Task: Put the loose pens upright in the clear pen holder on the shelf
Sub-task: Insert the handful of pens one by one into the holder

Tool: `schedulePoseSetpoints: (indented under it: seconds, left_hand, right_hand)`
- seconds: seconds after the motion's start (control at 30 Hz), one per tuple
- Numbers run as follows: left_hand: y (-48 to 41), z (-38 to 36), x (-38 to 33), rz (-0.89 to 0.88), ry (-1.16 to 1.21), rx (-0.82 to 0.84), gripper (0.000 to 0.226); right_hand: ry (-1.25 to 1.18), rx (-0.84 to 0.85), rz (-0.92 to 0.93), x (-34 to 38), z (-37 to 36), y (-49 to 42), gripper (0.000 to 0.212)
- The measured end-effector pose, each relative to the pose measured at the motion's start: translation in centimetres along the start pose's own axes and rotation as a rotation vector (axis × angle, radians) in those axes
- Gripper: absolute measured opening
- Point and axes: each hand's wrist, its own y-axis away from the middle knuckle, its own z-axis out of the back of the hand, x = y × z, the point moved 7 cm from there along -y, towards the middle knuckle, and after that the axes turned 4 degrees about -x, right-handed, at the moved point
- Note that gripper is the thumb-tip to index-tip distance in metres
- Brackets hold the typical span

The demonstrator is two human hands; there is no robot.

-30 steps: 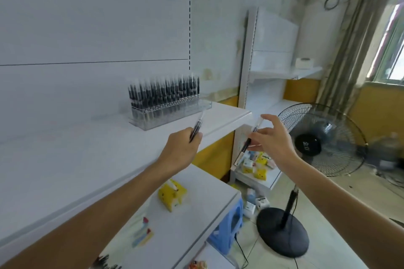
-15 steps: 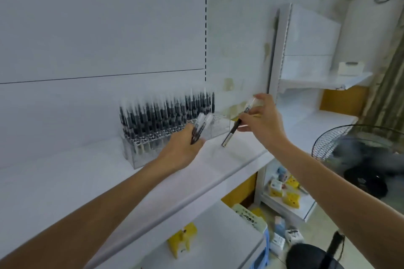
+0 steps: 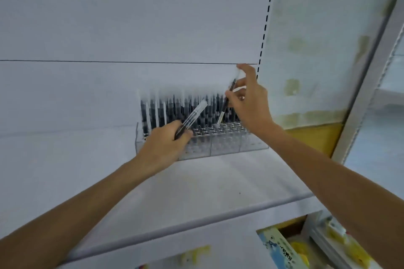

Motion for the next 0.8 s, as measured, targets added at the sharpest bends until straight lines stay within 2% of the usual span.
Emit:
schedulePoseSetpoints:
  seconds: [0.2,0.57,0.8]
  left_hand:
    - [0.6,-1.2,-1.1,0.137,0.087,-0.143,0.038]
    - [1.0,-3.1,-1.7,0.262,0.243,-0.217,0.031]
    - [1.5,-3.5,-2.2,0.274,0.255,-0.253,0.028]
  right_hand:
    - [0.021,0.284,0.090,-1.3,-2.5,0.4,0.057]
    - [-0.059,0.406,0.172,-1.5,-2.8,-0.5,0.057]
    - [0.054,0.492,0.290,-1.0,-3.8,0.9,0.057]
